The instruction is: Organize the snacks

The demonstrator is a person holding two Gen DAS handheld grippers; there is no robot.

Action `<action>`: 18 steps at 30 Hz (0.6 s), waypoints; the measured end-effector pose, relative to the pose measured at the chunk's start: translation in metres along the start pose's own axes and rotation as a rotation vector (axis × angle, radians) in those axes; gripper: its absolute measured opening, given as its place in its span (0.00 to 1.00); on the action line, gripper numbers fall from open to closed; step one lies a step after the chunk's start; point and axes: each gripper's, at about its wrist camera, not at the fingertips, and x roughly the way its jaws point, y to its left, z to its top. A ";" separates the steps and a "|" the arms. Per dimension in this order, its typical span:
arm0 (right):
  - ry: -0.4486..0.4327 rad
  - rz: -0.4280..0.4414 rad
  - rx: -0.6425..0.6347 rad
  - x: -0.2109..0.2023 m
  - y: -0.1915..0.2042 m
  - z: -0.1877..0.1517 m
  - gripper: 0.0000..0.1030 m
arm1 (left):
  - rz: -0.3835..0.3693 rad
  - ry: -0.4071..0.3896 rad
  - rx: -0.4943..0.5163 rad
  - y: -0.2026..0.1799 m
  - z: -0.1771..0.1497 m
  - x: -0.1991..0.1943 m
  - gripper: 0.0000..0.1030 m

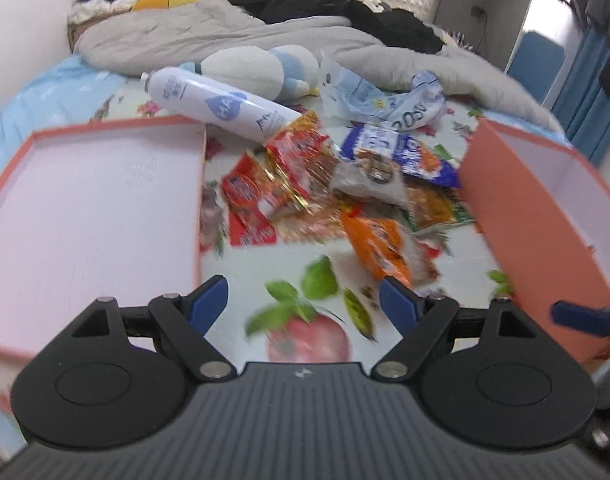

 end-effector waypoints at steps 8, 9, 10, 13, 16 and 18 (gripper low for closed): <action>0.036 0.013 -0.027 0.047 -0.003 0.016 0.85 | 0.037 0.021 0.186 0.005 0.044 0.050 0.83; 0.042 0.008 -0.030 0.054 -0.004 0.018 0.85 | 0.032 0.029 0.216 0.003 0.050 0.057 0.84; 0.048 0.003 -0.032 0.060 -0.005 0.021 0.85 | 0.021 0.039 0.248 0.001 0.055 0.063 0.84; 0.055 -0.022 -0.041 0.078 -0.008 0.028 0.85 | 0.009 0.074 0.357 -0.006 0.066 0.087 0.84; 0.070 -0.038 -0.052 0.097 -0.011 0.034 0.85 | 0.028 0.095 0.412 -0.008 0.074 0.115 0.85; 0.082 -0.046 -0.063 0.109 -0.012 0.035 0.85 | 0.043 0.103 0.433 -0.008 0.077 0.134 0.85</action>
